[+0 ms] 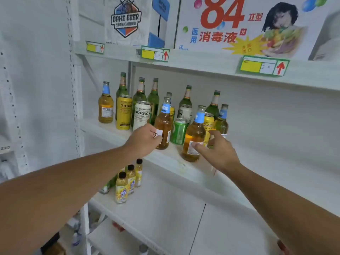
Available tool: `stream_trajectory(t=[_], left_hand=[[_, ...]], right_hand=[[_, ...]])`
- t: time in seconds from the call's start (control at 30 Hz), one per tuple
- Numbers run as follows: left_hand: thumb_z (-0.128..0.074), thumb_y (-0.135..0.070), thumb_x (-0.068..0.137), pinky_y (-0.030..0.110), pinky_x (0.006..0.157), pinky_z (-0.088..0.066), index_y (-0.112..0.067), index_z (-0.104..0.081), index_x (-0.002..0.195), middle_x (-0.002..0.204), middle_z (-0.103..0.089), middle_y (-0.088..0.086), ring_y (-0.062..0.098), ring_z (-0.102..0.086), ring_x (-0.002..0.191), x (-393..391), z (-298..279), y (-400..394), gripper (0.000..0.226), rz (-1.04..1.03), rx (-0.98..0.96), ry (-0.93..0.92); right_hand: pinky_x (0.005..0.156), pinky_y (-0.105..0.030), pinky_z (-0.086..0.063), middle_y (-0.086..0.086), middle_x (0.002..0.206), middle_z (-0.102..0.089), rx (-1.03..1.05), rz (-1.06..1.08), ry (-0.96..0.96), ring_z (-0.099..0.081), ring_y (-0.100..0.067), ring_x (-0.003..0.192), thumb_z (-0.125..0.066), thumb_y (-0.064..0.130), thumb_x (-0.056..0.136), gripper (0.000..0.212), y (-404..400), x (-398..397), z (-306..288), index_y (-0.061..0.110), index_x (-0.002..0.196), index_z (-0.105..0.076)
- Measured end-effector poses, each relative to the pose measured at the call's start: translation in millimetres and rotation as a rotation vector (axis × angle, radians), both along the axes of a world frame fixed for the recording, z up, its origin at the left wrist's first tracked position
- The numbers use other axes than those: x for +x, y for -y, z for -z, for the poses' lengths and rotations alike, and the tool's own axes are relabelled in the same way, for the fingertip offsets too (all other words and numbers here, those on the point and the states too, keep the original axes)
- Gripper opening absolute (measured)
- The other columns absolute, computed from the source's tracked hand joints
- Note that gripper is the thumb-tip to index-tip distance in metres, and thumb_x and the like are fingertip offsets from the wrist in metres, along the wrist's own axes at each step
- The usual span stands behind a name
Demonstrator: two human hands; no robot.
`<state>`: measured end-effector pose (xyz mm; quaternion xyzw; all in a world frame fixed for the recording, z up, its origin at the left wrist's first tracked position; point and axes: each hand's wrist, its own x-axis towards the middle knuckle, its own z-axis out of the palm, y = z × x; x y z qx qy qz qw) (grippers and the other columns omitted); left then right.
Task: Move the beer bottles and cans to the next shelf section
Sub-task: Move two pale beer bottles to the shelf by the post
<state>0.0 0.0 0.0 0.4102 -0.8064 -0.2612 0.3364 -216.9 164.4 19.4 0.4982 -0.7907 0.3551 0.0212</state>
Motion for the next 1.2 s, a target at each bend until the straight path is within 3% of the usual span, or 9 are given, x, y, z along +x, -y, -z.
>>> stream_trajectory(t=[0.1,0.2,0.43,0.63,0.73,0.87,1.07,1.13,1.2], left_hand=[[-0.075,-0.044,0.098,0.044,0.097,-0.058,-0.016,-0.057,0.134,0.121,-0.069,0.000,0.021,-0.067,0.111,-14.9,2.6,15.0,0.049,-0.021,-0.009,-0.012],[-0.084,-0.045,0.089,0.042,0.096,-0.058,-0.020,-0.055,0.131,0.120,-0.070,-0.003,0.019,-0.068,0.111,-28.8,5.5,28.3,0.056,-0.029,0.015,-0.092],[-0.089,-0.048,0.084,0.035,0.092,-0.045,-0.024,-0.052,0.142,0.128,-0.068,-0.003,0.020,-0.063,0.116,-55.4,13.0,48.9,0.073,-0.073,0.095,-0.232],[-0.093,-0.055,0.075,0.035,0.085,-0.052,-0.030,-0.069,0.114,0.107,-0.074,-0.010,0.020,-0.071,0.107,-62.2,12.8,55.4,0.052,-0.141,0.106,-0.196],[-0.094,-0.057,0.071,0.037,0.088,-0.056,-0.034,-0.069,0.102,0.100,-0.071,-0.017,0.019,-0.071,0.103,-61.5,8.6,48.1,0.046,-0.136,0.105,-0.195],[-0.095,-0.058,0.070,0.040,0.094,-0.057,-0.036,-0.066,0.104,0.102,-0.068,-0.019,0.018,-0.069,0.106,-58.9,7.6,30.8,0.049,-0.092,0.080,-0.198],[-0.094,-0.063,0.065,0.040,0.097,-0.056,-0.040,-0.066,0.114,0.116,-0.070,-0.017,0.014,-0.067,0.112,-73.9,-2.5,-3.7,0.061,0.050,0.103,-0.229],[-0.095,-0.061,0.068,0.036,0.093,-0.056,-0.040,-0.065,0.112,0.113,-0.069,-0.020,0.010,-0.066,0.110,-86.2,-6.7,-17.3,0.057,0.134,0.125,-0.253],[-0.096,-0.055,0.073,0.028,0.079,-0.053,-0.039,-0.067,0.107,0.110,-0.069,-0.022,0.003,-0.066,0.102,-101.4,-8.9,-32.5,0.048,0.224,0.158,-0.259]], right_hand=[[0.097,-0.039,-0.051,-0.001,0.139,-0.065,-0.034,-0.006,0.077,-0.062,-0.024,0.128,-0.077,0.069,0.085,0.097,18.4,-3.9,4.7,0.025,0.162,-0.037],[0.092,-0.036,-0.050,0.006,0.129,-0.064,-0.067,-0.025,0.189,-0.061,-0.018,0.119,-0.082,0.063,0.085,0.094,31.1,-6.6,7.7,0.024,0.159,-0.040],[0.095,-0.039,-0.058,0.012,0.122,-0.070,-0.136,-0.045,0.287,-0.067,-0.014,0.113,-0.089,0.063,0.075,0.082,53.7,-15.8,20.5,0.031,0.141,-0.052],[0.090,-0.033,-0.058,0.016,0.116,-0.069,-0.182,-0.057,0.281,-0.068,-0.011,0.108,-0.090,0.060,0.075,0.079,53.3,-17.1,23.5,0.031,0.139,-0.053],[0.094,-0.039,-0.062,0.018,0.113,-0.071,-0.189,-0.044,0.274,-0.071,-0.009,0.106,-0.090,0.066,0.069,0.079,42.7,-22.1,23.5,0.033,0.133,-0.057],[0.095,-0.042,-0.062,0.016,0.110,-0.073,-0.174,-0.008,0.245,-0.071,-0.011,0.105,-0.087,0.072,0.063,0.070,16.8,-39.4,13.1,0.043,0.119,-0.057],[0.092,-0.042,-0.064,0.011,0.113,-0.071,-0.185,0.098,0.222,-0.070,-0.010,0.103,-0.090,0.062,0.073,0.072,-36.2,-70.3,-0.6,0.032,0.130,-0.058],[0.092,-0.045,-0.064,0.006,0.118,-0.071,-0.180,0.149,0.229,-0.070,-0.015,0.106,-0.090,0.063,0.071,0.081,-53.9,-80.6,-2.5,0.029,0.136,-0.057],[0.090,-0.047,-0.065,0.005,0.119,-0.071,-0.184,0.211,0.249,-0.071,-0.017,0.106,-0.087,0.071,0.061,0.093,-74.6,-90.3,-4.9,0.030,0.138,-0.057]])
